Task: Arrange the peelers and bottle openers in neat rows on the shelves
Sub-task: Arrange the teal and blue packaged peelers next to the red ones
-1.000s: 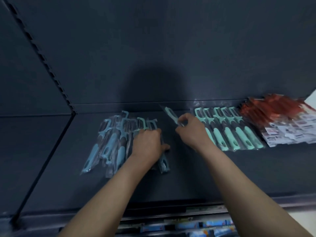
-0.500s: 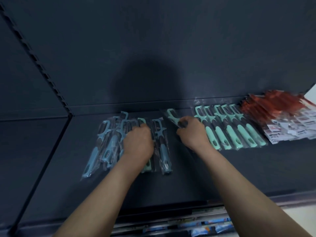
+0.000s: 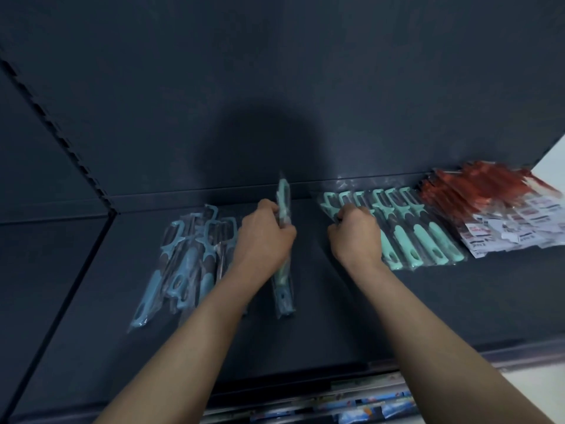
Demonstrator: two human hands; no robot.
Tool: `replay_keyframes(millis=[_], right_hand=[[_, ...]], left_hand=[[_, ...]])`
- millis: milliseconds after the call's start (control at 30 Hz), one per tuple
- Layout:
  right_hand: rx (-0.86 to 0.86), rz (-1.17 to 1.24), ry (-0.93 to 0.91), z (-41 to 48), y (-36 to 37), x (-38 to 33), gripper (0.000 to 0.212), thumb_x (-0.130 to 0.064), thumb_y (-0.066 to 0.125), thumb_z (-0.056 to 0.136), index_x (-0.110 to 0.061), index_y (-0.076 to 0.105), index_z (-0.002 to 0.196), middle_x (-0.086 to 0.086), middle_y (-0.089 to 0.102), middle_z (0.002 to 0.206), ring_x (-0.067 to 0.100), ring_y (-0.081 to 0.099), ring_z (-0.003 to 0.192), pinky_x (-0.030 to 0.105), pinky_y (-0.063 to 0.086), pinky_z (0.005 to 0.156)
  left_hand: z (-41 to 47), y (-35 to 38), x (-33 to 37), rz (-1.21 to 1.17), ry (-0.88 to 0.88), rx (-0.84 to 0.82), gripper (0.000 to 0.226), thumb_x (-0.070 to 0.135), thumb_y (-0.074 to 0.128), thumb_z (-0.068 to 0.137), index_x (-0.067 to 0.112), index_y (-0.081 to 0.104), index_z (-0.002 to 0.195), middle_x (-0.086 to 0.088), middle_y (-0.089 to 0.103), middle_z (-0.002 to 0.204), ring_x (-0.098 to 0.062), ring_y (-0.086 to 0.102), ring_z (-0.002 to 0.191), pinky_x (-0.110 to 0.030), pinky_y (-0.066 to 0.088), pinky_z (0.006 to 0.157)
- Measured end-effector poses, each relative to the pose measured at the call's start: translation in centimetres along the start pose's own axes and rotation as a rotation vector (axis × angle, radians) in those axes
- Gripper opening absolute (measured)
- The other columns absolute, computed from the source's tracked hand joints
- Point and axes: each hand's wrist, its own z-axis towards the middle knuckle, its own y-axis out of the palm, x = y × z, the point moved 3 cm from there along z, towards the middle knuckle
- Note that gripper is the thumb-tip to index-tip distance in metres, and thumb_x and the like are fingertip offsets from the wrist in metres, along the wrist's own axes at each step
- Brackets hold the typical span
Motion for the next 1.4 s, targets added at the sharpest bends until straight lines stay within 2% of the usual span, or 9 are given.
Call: replay_keyframes(millis=[133,333,500,700,833,933,1067,1267,1400], right_hand=[[-0.041,-0.040,-0.005,0.4,0.2,0.8,0.029,-0.004,0.051,0.086,-0.001,0.057,0.114,0.019,0.053,0.119,0.035,0.051,0.108,0.035,0.045,0.082],[-0.119,-0.010,-0.043,1.1,0.4,2.0,0.023,-0.020,0.052,0.090,-0.003,0.066,0.096,0.018,0.059,0.104,0.035,0.054,0.101,0.031,0.042,0.074],[-0.128,-0.055,-0.112,1.5,-0.1,3.2,0.023,-0.016,0.053,0.091,-0.013,0.069,0.106,0.016,0.059,0.111,0.034,0.052,0.107,0.030,0.044,0.083],[-0.143,0.005,-0.105,1.8,-0.1,4.0,0.025,-0.023,0.056,0.091,-0.016,0.067,0.113,0.015,0.052,0.118,0.033,0.045,0.113,0.035,0.044,0.091],[-0.148,0.030,-0.108,1.9,0.0,4.2,0.025,-0.023,0.054,0.092,-0.016,0.067,0.112,0.013,0.051,0.118,0.032,0.045,0.112,0.036,0.045,0.091],[-0.155,0.042,-0.124,1.9,0.0,4.4,0.026,-0.021,0.050,0.094,-0.015,0.066,0.113,0.014,0.050,0.118,0.031,0.044,0.113,0.035,0.044,0.092],[-0.160,0.053,-0.139,2.0,0.0,4.6,0.029,-0.018,0.047,0.095,-0.017,0.064,0.119,0.013,0.050,0.122,0.029,0.041,0.117,0.031,0.041,0.092],[-0.151,0.081,-0.152,2.0,-0.4,4.9,0.030,-0.012,0.044,0.094,-0.013,0.063,0.118,0.012,0.054,0.119,0.027,0.045,0.115,0.029,0.041,0.087],[-0.105,0.082,-0.154,2.0,-1.0,4.9,0.030,-0.009,0.044,0.092,-0.011,0.063,0.115,0.013,0.061,0.111,0.029,0.054,0.104,0.026,0.039,0.075]], left_hand=[[0.9,2.4,0.6,-0.136,-0.053,-0.056,0.027,0.025,0.057,0.088,0.019,0.049,0.113,0.016,0.051,0.075,0.001,0.051,0.064,-0.016,0.035,0.048],[1.8,5.0,0.5,-0.136,-0.111,-0.082,0.022,0.026,0.054,0.091,0.017,0.041,0.106,0.005,0.053,0.080,-0.006,0.051,0.066,-0.023,0.039,0.049],[2.3,6.9,0.8,-0.241,-0.161,-0.111,0.019,0.022,0.055,0.092,0.015,0.039,0.100,-0.002,0.055,0.082,-0.009,0.051,0.065,-0.022,0.036,0.048],[3.0,8.6,1.0,-0.324,-0.216,-0.104,0.020,0.021,0.061,0.088,0.016,0.044,0.098,-0.010,0.062,0.097,-0.022,0.061,0.086,-0.037,0.053,0.075],[3.2,8.7,1.3,-0.192,-0.152,-0.055,0.015,0.017,0.064,0.085,0.014,0.050,0.091,-0.005,0.061,0.087,-0.020,0.060,0.081,-0.031,0.050,0.066],[3.2,8.5,1.4,-0.108,-0.091,0.001,0.019,0.010,0.063,0.084,0.015,0.047,0.093,0.005,0.053,0.076,-0.008,0.052,0.069,-0.017,0.035,0.050],[3.0,8.9,2.1,-0.065,0.002,-0.018,0.020,0.012,0.056,0.090,0.008,0.060,0.110,-0.003,0.064,0.103,-0.014,0.057,0.091,-0.018,0.040,0.072],[3.1,9.0,2.5,-0.033,0.094,-0.026,0.016,0.010,0.053,0.091,0.002,0.066,0.094,-0.008,0.067,0.094,-0.010,0.051,0.075,-0.013,0.031,0.060],[3.1,8.7,2.3,0.026,0.089,-0.066,0.021,0.013,0.052,0.092,0.006,0.064,0.108,-0.014,0.059,0.107,-0.020,0.054,0.091,-0.017,0.034,0.074]])
